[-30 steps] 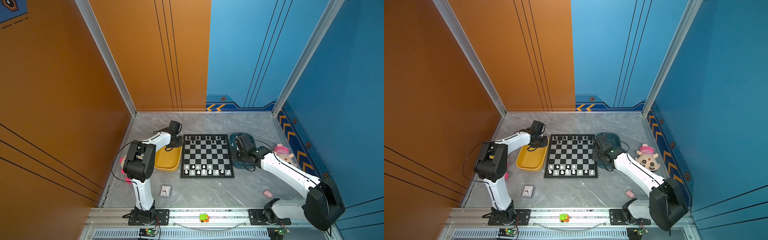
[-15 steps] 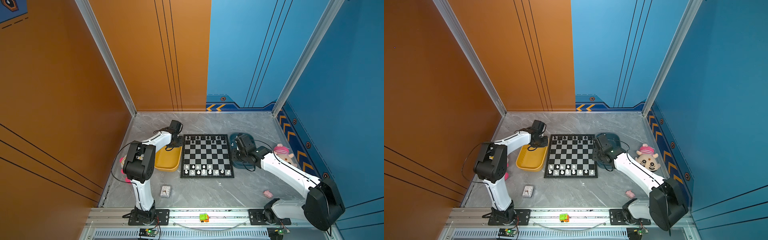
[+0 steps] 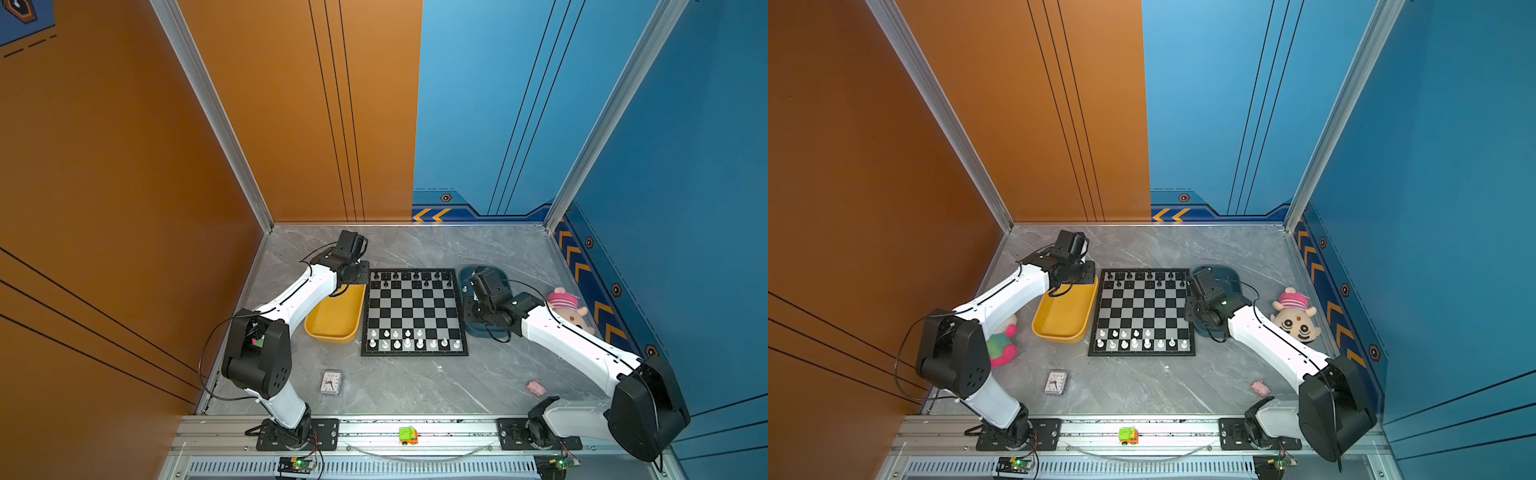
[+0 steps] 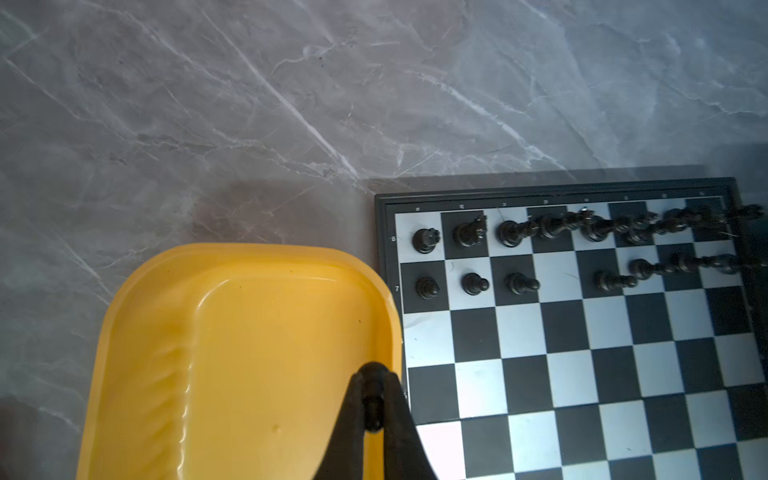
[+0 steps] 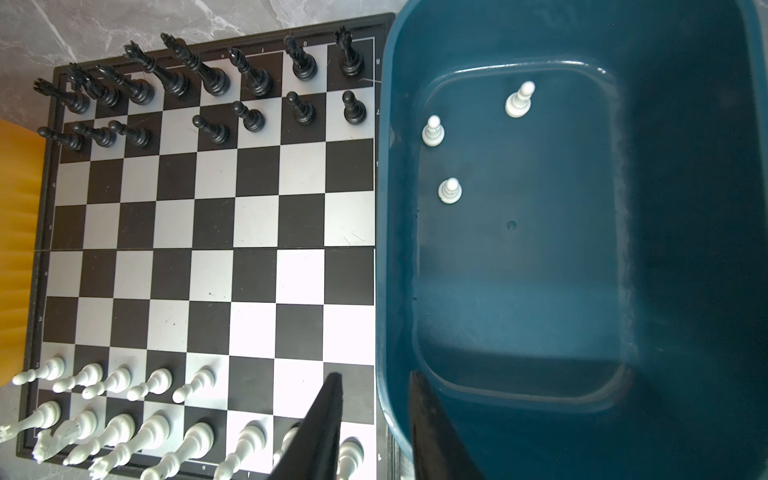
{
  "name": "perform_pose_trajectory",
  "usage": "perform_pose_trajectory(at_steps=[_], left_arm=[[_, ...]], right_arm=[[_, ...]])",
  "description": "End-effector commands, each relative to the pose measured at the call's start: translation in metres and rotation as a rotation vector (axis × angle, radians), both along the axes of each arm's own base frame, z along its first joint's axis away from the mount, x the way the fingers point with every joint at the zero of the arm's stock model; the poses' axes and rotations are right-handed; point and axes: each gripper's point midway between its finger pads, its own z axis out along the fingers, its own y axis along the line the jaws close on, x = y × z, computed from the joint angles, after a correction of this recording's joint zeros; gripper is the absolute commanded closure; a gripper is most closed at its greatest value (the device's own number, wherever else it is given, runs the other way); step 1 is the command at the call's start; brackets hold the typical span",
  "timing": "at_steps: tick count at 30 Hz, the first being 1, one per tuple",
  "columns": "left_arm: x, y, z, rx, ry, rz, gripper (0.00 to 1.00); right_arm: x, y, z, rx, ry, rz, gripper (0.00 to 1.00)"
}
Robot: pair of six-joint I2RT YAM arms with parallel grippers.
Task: Set up the chess pieces on the board
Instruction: 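Lift the black pawn out of the yellow tray with the left gripper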
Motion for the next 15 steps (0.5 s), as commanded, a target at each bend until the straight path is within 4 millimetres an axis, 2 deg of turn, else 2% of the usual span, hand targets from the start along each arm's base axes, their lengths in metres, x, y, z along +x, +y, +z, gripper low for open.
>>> perform_pose_trajectory(at_steps=[1, 8, 15], left_arm=[[-0.005, -0.011, 0.019, 0.004, -0.025, -0.045, 0.93], [-0.007, -0.042, 0.027, -0.02, -0.038, -0.118, 0.93], [-0.007, -0.085, 0.025, -0.046, -0.024, -0.213, 0.93]], right_arm=[[0.002, 0.001, 0.004, 0.005, -0.011, -0.008, 0.7], [0.0, -0.001, 0.002, 0.005, -0.012, -0.007, 0.7], [-0.001, -0.003, -0.001, 0.01, -0.012, -0.009, 0.7]])
